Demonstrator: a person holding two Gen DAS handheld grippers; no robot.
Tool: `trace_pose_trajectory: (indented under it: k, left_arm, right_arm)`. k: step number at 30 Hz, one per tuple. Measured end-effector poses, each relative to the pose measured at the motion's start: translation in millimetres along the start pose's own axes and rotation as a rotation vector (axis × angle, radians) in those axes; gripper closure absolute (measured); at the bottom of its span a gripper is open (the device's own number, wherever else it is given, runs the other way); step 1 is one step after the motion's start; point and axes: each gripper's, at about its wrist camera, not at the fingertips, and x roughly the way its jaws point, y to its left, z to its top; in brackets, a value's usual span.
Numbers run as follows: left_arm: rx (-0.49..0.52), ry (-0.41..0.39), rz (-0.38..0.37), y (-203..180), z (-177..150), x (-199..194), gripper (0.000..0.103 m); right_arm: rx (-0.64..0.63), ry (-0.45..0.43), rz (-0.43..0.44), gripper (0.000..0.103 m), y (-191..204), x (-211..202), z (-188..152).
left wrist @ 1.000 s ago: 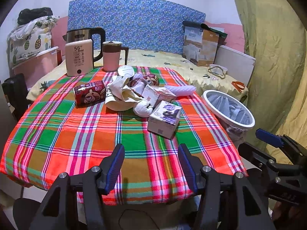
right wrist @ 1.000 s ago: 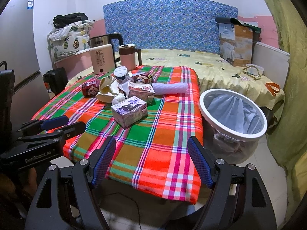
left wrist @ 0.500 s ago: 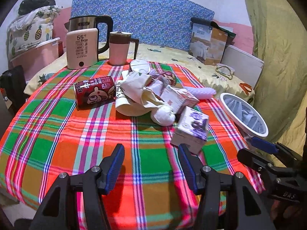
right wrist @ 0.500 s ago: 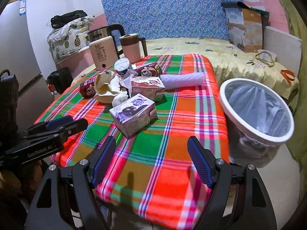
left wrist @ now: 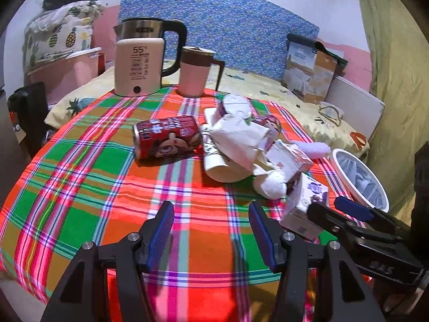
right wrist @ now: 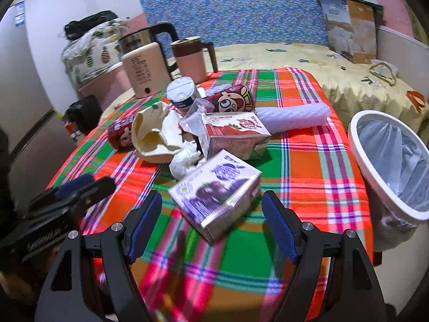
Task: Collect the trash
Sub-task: 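Grasp the purple grape milk carton with the right tool while the left tool grasps white paper, then drop the carton into the wastebasket with the right tool while the left tool drops the paper in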
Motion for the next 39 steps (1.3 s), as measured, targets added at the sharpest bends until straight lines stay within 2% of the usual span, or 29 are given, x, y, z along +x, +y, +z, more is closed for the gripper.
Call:
trace_pose_trajectory:
  k: [6, 11, 13, 17, 21, 26, 31, 32, 34, 35, 37, 39]
  left_arm:
    - [-0.027, 0.000, -0.014, 13.4, -1.9, -0.8, 0.046]
    - [-0.027, 0.013, -0.046, 13.5, -2.3, 3.2, 0.046]
    - [-0.031, 0.015, -0.075, 11.5, 0.2, 4.6, 0.046]
    - [-0.033, 0.026, -0.142, -1.1, 5.8, 12.5, 0.046]
    - [-0.046, 0.040, -0.180, -14.0, 12.6, 25.6, 0.046]
    - [-0.076, 0.009, -0.146, -20.5, 25.2, 34.2, 0.046]
    - [-0.115, -0.007, -0.071, -18.8, 36.8, 50.5, 0.046]
    - [-0.119, -0.008, -0.067, -18.7, 36.7, 51.9, 0.048]
    - [-0.128, -0.006, -0.047, -17.0, 37.4, 57.5, 0.068]
    - [-0.127, -0.006, -0.044, -16.3, 37.6, 58.5, 0.072]
    - [-0.124, -0.010, -0.032, -15.6, 37.8, 59.1, 0.089]
    - [-0.118, -0.013, -0.032, -15.3, 37.5, 58.0, 0.095]
  right_arm:
    - [0.020, 0.012, -0.116, 0.025, 6.5, 11.8, 0.8]
    - [0.045, 0.016, -0.191, 0.025, -9.9, 5.1, -2.3]
    - [0.088, 0.009, -0.194, 0.027, -22.2, -0.7, -3.8]
    - [0.113, 0.023, -0.191, 0.044, -37.7, -2.0, -3.9]
    - [0.119, 0.019, -0.171, 0.044, -43.0, -2.0, -1.5]
    - [0.107, 0.004, -0.134, 0.044, -46.3, -2.6, -1.6]
    - [0.096, -0.011, -0.109, 0.045, -50.3, -4.3, -0.5]
    - [0.093, -0.017, -0.112, 0.044, -50.1, -5.1, 0.3]
    - [0.074, -0.020, -0.117, 0.044, -49.6, -5.1, 1.7]
    - [0.060, -0.018, -0.118, 0.044, -49.6, -4.3, 1.8]
    - [0.044, -0.016, -0.102, 0.044, -49.4, -1.1, 1.6]
    - [0.041, -0.012, -0.102, 0.044, -49.5, 3.3, 1.7]
